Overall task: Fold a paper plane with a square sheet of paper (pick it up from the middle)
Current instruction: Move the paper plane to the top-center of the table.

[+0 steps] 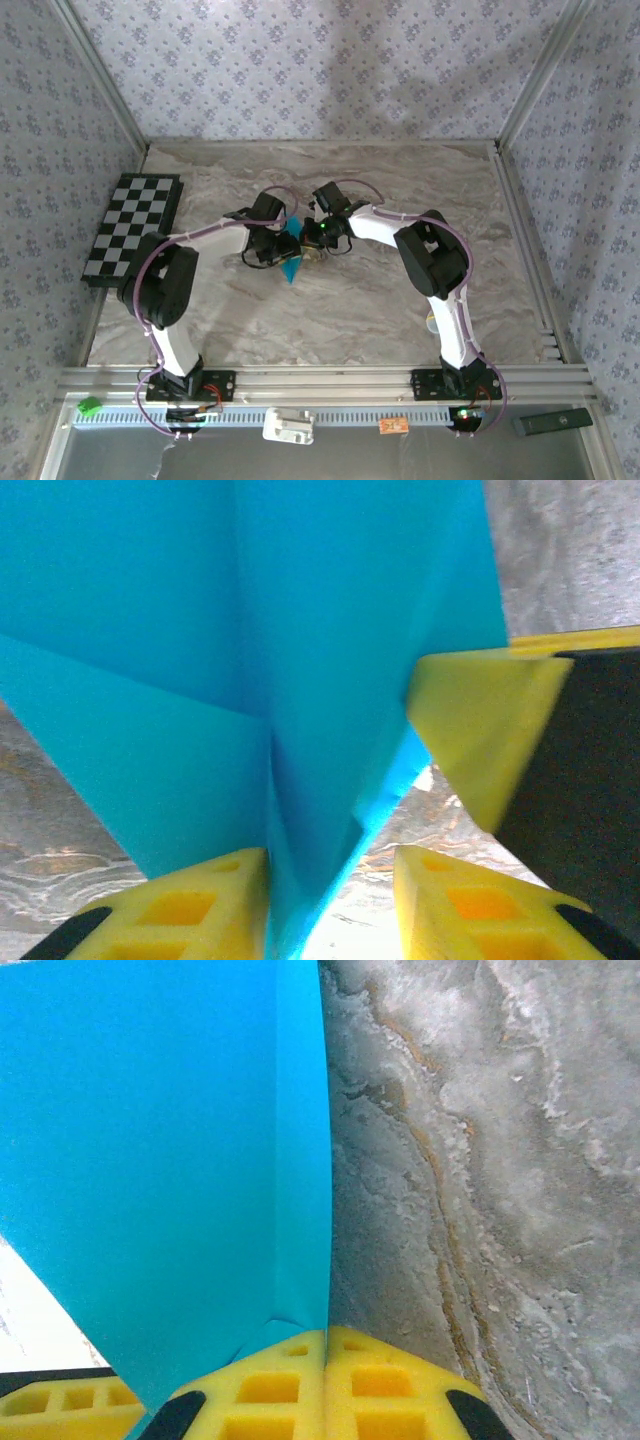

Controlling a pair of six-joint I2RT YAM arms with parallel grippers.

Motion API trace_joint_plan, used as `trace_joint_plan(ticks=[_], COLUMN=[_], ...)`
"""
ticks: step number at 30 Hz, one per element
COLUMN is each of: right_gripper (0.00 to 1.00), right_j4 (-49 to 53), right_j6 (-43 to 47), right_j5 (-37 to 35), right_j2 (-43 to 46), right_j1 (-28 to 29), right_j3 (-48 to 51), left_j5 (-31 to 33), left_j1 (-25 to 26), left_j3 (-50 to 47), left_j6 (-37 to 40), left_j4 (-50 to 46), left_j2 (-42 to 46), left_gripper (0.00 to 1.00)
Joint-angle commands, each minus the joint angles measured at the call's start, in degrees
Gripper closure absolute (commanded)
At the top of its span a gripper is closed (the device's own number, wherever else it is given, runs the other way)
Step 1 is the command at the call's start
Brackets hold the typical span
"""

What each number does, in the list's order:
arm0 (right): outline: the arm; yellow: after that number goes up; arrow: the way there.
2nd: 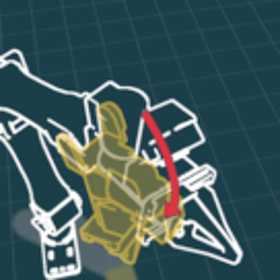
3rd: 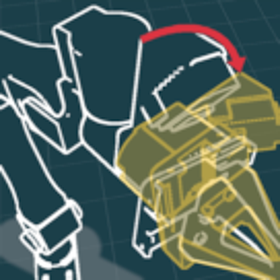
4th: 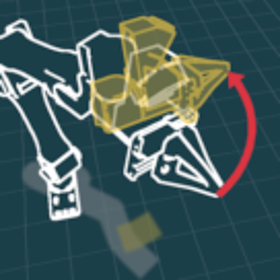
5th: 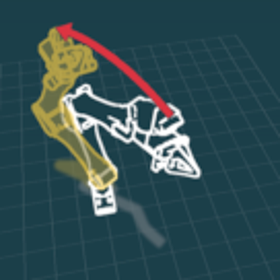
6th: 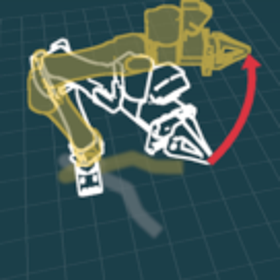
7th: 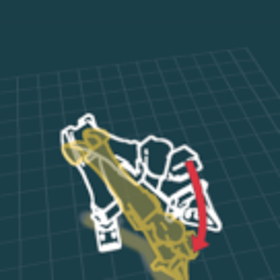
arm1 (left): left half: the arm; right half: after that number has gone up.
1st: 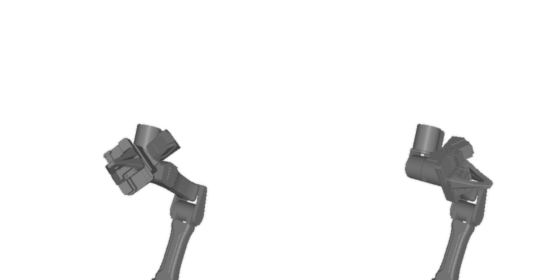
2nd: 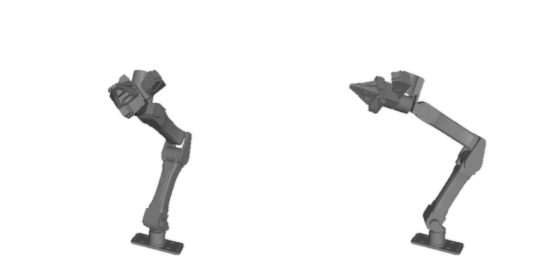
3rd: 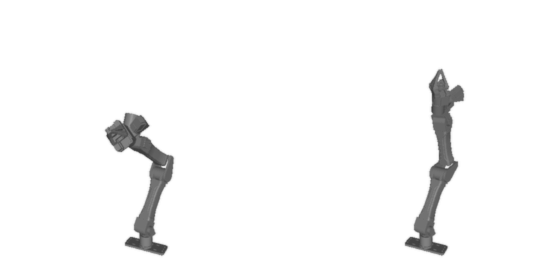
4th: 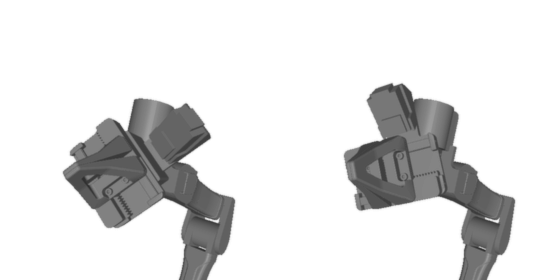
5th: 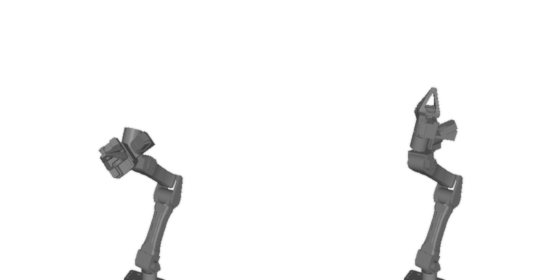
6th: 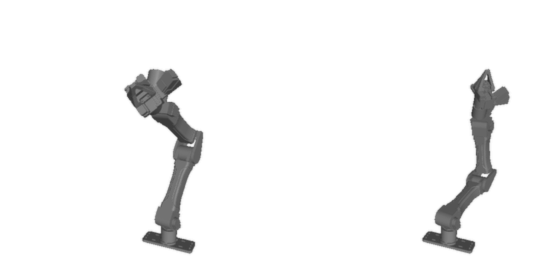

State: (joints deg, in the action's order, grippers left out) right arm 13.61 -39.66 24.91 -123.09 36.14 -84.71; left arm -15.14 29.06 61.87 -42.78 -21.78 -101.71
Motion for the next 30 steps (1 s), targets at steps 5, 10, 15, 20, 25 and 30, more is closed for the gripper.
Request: trace_joint_plan(ticks=[5,10,15,20,25,30], right_gripper=[0.99,0.99,0.98,0.97,0.82,0.59], right_j4=[1.8,2.1,2.1,2.4,2.7,3.5], right_j6=[-1.1,-1.5,-1.8,-2.1,-2.1,-1.8], right_j5=[1.3,1.8,2.0,2.0,1.0,-3.7], right_j2=[3.0,3.3,3.1,3.4,4.3,8.4], right_j1=[-0.1,-0.1,0.1,-0.1,-0.5,-2.8], right_j3=[-1.6,-1.9,-2.0,-1.6,-0.8,2.2], left_j5=[3.8,3.9,4.8,6.4,7.3,8.8], left_j1=[0.6,0.9,1.1,1.2,1.2,1.2], left_j3=[1.9,2.5,4.0,4.1,4.3,5.7], left_j6=[0.8,0.0,-1.6,-2.4,-2.1,-0.5], left_j4=[-3.5,-3.5,-4.0,-4.9,-5.6,-7.1], left_j2=[-0.7,-1.5,-2.6,-3.0,-2.7,-2.6], left_gripper=[0.65,0.66,0.71,0.77,0.84,0.90])
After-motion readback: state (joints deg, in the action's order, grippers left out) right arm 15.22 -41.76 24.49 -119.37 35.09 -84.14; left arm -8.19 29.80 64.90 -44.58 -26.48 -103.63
